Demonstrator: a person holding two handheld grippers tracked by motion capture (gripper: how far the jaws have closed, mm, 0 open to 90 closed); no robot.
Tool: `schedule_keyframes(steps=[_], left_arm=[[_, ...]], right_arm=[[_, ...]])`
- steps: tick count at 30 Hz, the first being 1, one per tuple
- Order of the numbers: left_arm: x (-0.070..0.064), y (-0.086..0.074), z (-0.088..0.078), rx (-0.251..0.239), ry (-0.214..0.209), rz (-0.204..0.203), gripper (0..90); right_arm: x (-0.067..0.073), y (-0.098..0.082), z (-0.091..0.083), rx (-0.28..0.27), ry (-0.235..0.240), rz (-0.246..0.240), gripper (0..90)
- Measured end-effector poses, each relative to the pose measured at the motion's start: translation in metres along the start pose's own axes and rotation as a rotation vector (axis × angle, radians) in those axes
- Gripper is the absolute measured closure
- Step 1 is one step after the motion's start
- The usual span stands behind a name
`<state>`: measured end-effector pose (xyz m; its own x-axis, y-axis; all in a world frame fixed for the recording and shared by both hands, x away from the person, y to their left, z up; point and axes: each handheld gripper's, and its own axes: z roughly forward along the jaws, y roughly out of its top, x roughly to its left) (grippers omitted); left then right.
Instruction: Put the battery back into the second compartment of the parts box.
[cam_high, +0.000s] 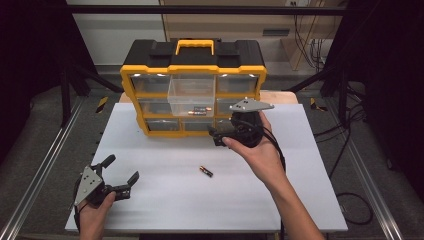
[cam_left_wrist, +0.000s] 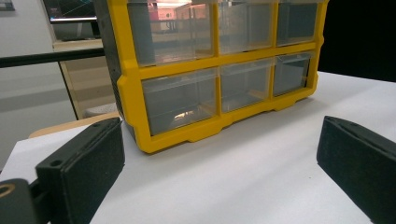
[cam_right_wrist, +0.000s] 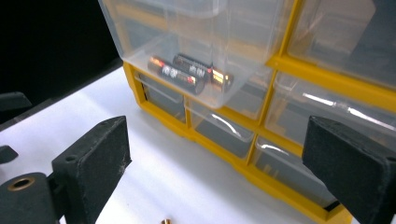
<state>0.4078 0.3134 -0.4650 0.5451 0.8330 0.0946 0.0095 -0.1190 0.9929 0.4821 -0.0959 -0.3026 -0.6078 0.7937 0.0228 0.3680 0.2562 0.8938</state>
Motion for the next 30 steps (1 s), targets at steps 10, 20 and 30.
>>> schedule_keyframes(steps=[10, 20, 30], left_arm=[[0.0, 0.0, 0.0, 0.0, -0.001, 0.0, 0.6], [0.0, 0.0, 0.0, 0.0, -0.001, -0.001, 0.6], [0.0, 0.0, 0.0, 0.0, -0.001, 0.0, 0.6]], right_arm=[[0.0, -0.014, 0.006, 0.031, 0.004, 0.006, 7.9], [0.001, -0.025, 0.012, 0.054, 0.008, 0.006, 7.5], [0.002, -0.038, 0.018, 0.078, 0.01, 0.012, 7.2]])
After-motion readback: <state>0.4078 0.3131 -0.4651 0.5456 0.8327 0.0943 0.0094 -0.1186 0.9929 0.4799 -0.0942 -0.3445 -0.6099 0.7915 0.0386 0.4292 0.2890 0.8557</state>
